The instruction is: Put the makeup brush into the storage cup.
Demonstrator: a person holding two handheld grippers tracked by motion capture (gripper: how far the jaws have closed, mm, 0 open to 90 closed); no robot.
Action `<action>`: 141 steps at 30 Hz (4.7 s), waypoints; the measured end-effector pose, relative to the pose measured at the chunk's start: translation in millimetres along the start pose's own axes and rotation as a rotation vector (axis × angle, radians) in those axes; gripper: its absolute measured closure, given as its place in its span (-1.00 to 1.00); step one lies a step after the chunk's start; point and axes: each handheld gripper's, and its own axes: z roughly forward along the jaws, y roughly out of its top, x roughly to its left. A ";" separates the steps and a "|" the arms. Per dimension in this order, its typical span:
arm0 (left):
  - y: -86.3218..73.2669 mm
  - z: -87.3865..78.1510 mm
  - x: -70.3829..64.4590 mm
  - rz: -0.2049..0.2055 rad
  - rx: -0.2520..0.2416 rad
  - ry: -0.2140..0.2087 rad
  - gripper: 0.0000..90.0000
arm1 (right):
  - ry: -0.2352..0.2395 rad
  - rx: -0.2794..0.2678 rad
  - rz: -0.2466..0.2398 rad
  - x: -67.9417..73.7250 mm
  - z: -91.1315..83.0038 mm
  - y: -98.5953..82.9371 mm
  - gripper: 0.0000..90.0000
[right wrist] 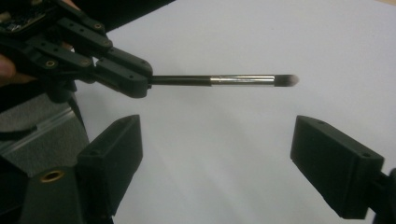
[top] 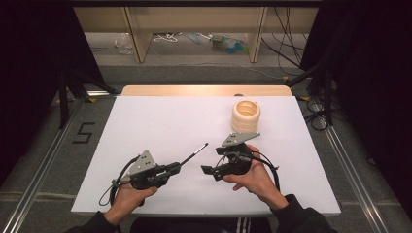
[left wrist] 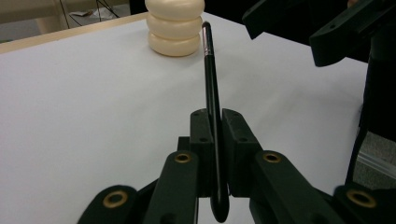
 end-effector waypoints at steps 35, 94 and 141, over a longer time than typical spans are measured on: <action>3.9 -0.5 -11.4 -0.005 -0.108 0.017 0.86 | 0.150 -0.240 0.234 -7.1 31.3 -10.8 -0.63; 7.2 1.2 -21.2 0.005 -0.170 0.003 0.86 | 0.246 -0.359 0.345 -10.6 33.5 -6.4 0.19; 3.1 4.7 -11.2 0.014 -0.090 0.032 -0.18 | 0.143 -0.381 0.070 1.9 11.8 8.1 0.87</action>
